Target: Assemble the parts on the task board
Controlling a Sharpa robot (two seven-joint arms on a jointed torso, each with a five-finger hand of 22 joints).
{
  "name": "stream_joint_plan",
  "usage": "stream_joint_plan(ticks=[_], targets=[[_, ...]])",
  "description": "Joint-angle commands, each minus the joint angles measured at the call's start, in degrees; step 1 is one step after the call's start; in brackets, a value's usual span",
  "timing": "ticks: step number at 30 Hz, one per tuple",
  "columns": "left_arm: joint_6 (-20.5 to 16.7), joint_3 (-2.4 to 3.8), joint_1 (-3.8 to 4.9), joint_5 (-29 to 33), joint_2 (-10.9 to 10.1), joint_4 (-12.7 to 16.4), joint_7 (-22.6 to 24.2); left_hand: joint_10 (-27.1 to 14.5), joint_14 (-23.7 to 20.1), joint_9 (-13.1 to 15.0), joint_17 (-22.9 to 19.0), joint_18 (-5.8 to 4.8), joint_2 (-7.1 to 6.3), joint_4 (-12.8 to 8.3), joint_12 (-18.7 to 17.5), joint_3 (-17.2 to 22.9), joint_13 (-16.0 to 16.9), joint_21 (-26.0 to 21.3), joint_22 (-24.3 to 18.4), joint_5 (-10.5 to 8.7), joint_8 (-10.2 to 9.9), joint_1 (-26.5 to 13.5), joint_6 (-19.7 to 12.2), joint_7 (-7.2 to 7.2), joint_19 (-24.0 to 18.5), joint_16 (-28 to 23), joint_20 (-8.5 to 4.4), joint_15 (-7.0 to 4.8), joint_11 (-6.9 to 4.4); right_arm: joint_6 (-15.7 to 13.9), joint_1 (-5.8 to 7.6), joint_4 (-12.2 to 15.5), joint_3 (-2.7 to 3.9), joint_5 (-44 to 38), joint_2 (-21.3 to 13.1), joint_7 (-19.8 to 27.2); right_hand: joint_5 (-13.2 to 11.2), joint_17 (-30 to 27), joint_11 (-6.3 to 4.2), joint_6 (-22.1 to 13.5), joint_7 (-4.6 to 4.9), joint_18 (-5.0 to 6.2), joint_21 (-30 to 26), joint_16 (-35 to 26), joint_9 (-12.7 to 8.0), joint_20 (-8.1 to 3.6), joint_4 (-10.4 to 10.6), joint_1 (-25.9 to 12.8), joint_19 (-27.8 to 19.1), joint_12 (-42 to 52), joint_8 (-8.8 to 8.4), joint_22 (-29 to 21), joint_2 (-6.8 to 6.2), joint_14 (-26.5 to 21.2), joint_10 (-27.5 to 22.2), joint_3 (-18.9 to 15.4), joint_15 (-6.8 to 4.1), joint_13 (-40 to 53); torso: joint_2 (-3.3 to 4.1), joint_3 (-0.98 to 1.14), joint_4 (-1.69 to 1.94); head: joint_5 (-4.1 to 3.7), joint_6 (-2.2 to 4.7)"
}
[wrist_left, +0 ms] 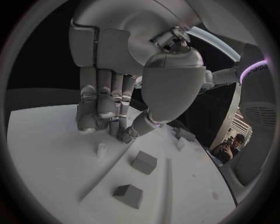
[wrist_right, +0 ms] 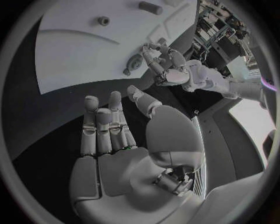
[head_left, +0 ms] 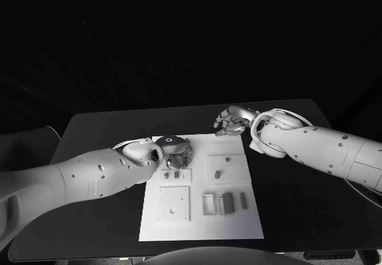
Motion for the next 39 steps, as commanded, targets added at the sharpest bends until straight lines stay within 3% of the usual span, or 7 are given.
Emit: stream_joint_plan(ticks=[1,16,22,27,31,39], targets=[[-0.4,0.00,-0.02,0.3,-0.7,1.1,-0.1,0.4,0.0,0.1,-0.1,7.45,0.28,0.1,0.1,0.4,0.1,-0.3,1.0,0.20,0.4,-0.2,0.5,0.00,0.1,-0.3,-0.42,-0.46,0.04,0.6,-0.02,0.1,0.02,0.0,-0.1,0.5,0.2,0.1,-0.09,0.0,0.38,0.85,-0.1,-0.2,-0.1,-0.30,0.4,-0.3,0.0,0.2,0.18,0.9,0.36,0.0,-0.2,0.0,-0.34,-0.1,-0.02,-0.02,0.05,0.03,0.10],[-2.5,0.16,0.80,1.4,-4.3,4.4,-0.1,0.5,0.1,0.0,-0.1,7.40,0.03,0.1,0.0,0.5,0.2,-0.3,1.0,0.21,0.4,-0.2,0.5,-0.03,0.1,-0.4,-0.53,-0.48,0.02,0.7,-0.03,-0.1,0.02,0.0,0.0,0.5,0.2,0.1,-0.10,0.0,0.38,0.85,-0.1,-0.2,-0.1,-0.30,0.4,-0.3,0.0,0.2,0.18,0.9,0.35,0.0,-0.2,0.0,-0.34,-0.1,-0.01,-0.09,0.10,0.35,0.56],[-2.5,0.64,1.17,1.7,-5.5,5.3,-0.2,0.5,0.1,0.0,-0.1,7.39,-0.03,0.1,0.0,0.5,0.2,-0.3,1.0,0.21,0.4,-0.2,0.5,-0.03,0.2,-0.4,-0.56,-0.49,0.02,0.7,-0.03,-0.1,0.02,0.0,0.0,0.5,0.2,0.1,-0.10,0.0,0.38,0.85,-0.1,-0.2,-0.1,-0.30,0.4,-0.3,0.0,0.2,0.18,0.9,0.36,0.0,-0.2,0.0,-0.34,-0.1,0.01,-0.06,0.05,0.42,0.60],[-2.2,1.50,1.51,2.0,-6.8,6.2,-0.5,0.5,0.1,0.0,-0.1,7.38,-0.10,0.1,0.0,0.6,0.2,-0.3,1.0,0.20,0.4,-0.2,0.5,-0.04,0.2,-0.4,-0.59,-0.49,0.01,0.7,-0.03,-0.1,0.02,0.0,0.0,0.5,0.2,0.1,-0.10,0.0,0.38,0.85,-0.1,-0.2,-0.1,-0.30,0.4,-0.3,0.0,0.2,0.19,0.8,0.36,0.0,-0.2,0.0,-0.34,-0.1,-0.01,-0.06,0.08,0.43,0.59],[-1.5,1.53,2.11,2.5,-7.9,6.7,-0.7,0.6,0.1,0.0,-0.1,7.37,-0.14,0.2,0.0,0.6,0.2,-0.3,1.0,0.19,0.4,-0.2,0.6,-0.04,0.2,-0.4,-0.61,-0.49,0.01,0.7,-0.03,-0.1,0.02,0.0,-0.1,0.5,0.2,0.1,-0.10,0.0,0.38,0.85,-0.1,-0.2,-0.1,-0.31,0.4,-0.3,0.0,0.2,0.19,0.8,0.36,0.0,-0.2,0.0,-0.35,-0.1,-0.04,-0.02,0.06,0.52,0.64],[-0.6,1.41,2.16,3.0,-8.9,6.7,-0.7,0.8,0.1,0.0,-0.1,7.29,-0.18,0.3,0.0,0.7,0.3,-0.3,1.0,0.16,0.5,-0.2,0.7,-0.10,0.2,-0.4,-0.66,-0.54,-0.05,0.7,-0.03,-0.2,0.02,0.0,-0.1,0.5,0.2,0.1,-0.10,0.0,0.37,0.85,-0.1,-0.2,-0.1,-0.31,0.4,-0.3,0.0,0.2,0.19,0.8,0.35,0.0,-0.2,0.0,-0.35,-0.1,0.01,-0.05,0.09,0.52,0.61]])
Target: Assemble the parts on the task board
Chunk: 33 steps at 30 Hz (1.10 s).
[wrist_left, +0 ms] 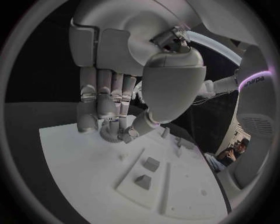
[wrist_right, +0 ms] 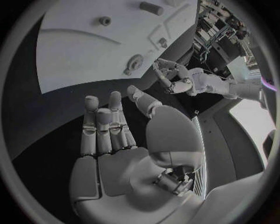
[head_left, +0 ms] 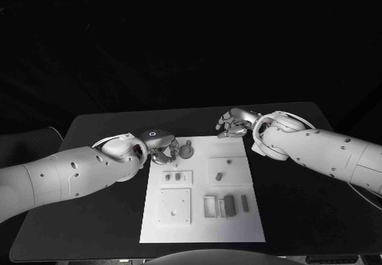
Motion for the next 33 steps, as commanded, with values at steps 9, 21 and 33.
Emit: stream_joint_plan(ticks=[9,21,33], targets=[[1.6,-0.22,0.02,1.0,0.6,0.0,0.1,0.5,0.0,0.1,0.0,7.70,-0.13,0.0,0.3,0.3,0.1,-0.3,1.0,0.15,0.3,-0.2,0.4,-0.13,-0.1,-0.2,-0.51,-0.33,0.18,0.7,-0.05,-0.1,0.02,0.0,0.1,0.5,0.2,0.1,-0.10,0.0,0.30,0.74,-0.1,-0.2,-0.1,-0.31,0.4,-0.3,0.0,0.2,0.19,0.9,0.35,0.0,-0.2,0.0,-0.54,-0.1,0.04,-0.03,-0.03,0.21,-0.12],[3.1,-1.36,-0.03,1.0,1.5,-1.0,0.0,0.4,-0.1,0.0,-0.1,7.63,-0.14,0.1,0.2,0.2,0.2,-0.3,1.0,0.17,0.3,-0.5,0.3,-0.10,-0.1,-0.2,-0.55,-0.31,0.20,0.8,-0.10,-0.1,0.02,0.0,0.1,0.5,0.2,0.1,-0.10,0.0,0.30,0.74,-0.1,-0.2,-0.1,-0.31,0.4,-0.3,0.0,0.2,0.20,0.9,0.35,0.0,-0.2,0.0,-0.54,-0.1,0.07,0.02,-0.12,0.36,-0.40],[3.8,-1.38,-0.09,1.0,1.6,-1.2,-0.1,0.4,-0.1,0.0,-0.1,7.59,-0.19,0.1,0.1,0.2,0.2,-0.4,1.0,0.18,0.3,-0.5,0.3,-0.11,-0.2,-0.3,-0.59,-0.31,0.20,0.8,-0.10,-0.1,0.02,0.0,0.1,0.5,0.2,0.1,-0.10,0.0,0.30,0.74,-0.1,-0.2,-0.1,-0.31,0.4,-0.3,0.0,0.2,0.20,0.9,0.35,0.0,-0.2,0.0,-0.54,-0.1,0.06,0.04,-0.11,0.18,-0.63]])
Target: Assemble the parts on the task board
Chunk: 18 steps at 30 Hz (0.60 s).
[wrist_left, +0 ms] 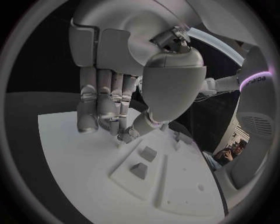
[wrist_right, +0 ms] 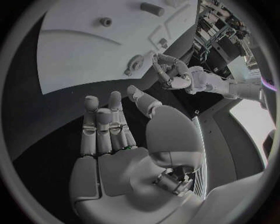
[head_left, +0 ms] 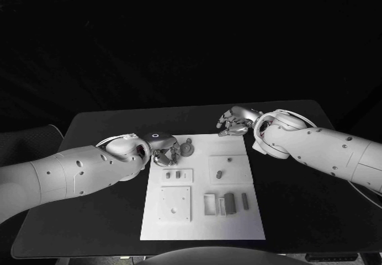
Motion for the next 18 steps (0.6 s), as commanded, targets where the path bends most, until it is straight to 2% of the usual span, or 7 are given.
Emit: stream_joint_plan(ticks=[1,13,18], targets=[[1.1,0.01,0.00,0.3,0.2,0.0,0.0,0.4,0.0,0.0,-0.1,7.61,0.09,0.1,0.0,0.2,0.1,-0.4,1.0,0.19,0.1,-0.2,0.3,-0.11,0.0,-0.3,-0.48,-0.22,0.23,0.7,-0.03,0.0,0.02,0.0,0.0,0.5,0.2,0.1,-0.10,-0.1,0.43,0.86,-0.1,-0.2,-0.1,-0.31,0.4,-0.3,0.0,0.2,0.20,0.9,0.35,0.0,-0.2,0.0,-0.31,-0.1,0.02,0.00,-0.01,-0.13,-0.07],[2.0,0.00,-0.04,0.2,-0.1,-0.1,-0.2,0.4,-0.1,0.0,-0.1,7.58,0.06,0.0,0.0,0.2,0.1,-0.4,1.0,0.20,0.1,-0.2,0.2,-0.10,-0.1,-0.3,-0.51,-0.21,0.23,0.7,-0.05,0.1,0.02,0.0,0.0,0.5,0.2,0.1,-0.10,-0.1,0.43,0.86,-0.1,-0.2,-0.1,-0.31,0.4,-0.3,0.0,0.2,0.21,0.9,0.36,0.0,-0.2,0.0,-0.31,-0.1,-0.02,0.05,-0.01,-0.15,-0.30],[2.0,0.00,-0.14,0.2,0.1,-0.3,-0.2,0.4,-0.1,0.0,-0.1,7.56,0.07,0.0,-0.1,0.2,0.1,-0.4,1.0,0.20,0.1,-0.2,0.2,-0.09,-0.1,-0.3,-0.53,-0.21,0.24,0.7,-0.05,0.0,0.02,0.0,0.0,0.5,0.2,0.1,-0.10,-0.1,0.42,0.86,-0.1,-0.2,-0.1,-0.31,0.4,-0.3,0.0,0.2,0.21,0.9,0.36,0.0,-0.2,0.0,-0.31,-0.1,0.01,0.01,-0.01,-0.21,-0.35]])
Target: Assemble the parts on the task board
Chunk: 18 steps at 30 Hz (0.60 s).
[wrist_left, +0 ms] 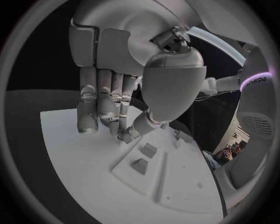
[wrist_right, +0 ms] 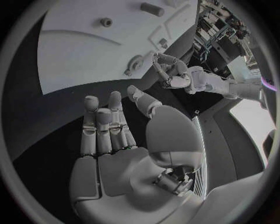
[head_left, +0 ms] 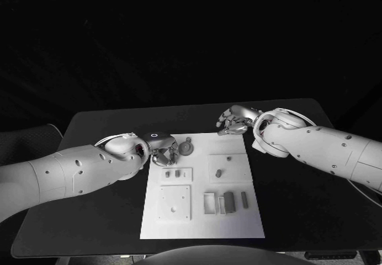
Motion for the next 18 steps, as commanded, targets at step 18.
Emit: stream_joint_plan(ticks=[18], targets=[[0.6,0.02,-0.56,0.2,0.7,-0.3,0.3,0.5,-0.4,0.0,-0.1,7.66,0.18,-0.1,-0.2,0.3,0.1,-0.3,1.0,0.19,0.0,-0.1,0.2,0.05,-0.2,-0.5,-0.28,-0.30,0.16,0.7,-0.03,0.0,0.02,0.0,0.0,0.5,0.2,0.1,-0.10,0.1,0.41,0.90,-0.1,-0.2,-0.1,-0.31,0.4,-0.3,0.0,0.2,0.22,0.9,0.36,0.0,-0.2,0.0,-0.37,-0.1,0.00,-0.01,0.02,-0.16,0.07]])
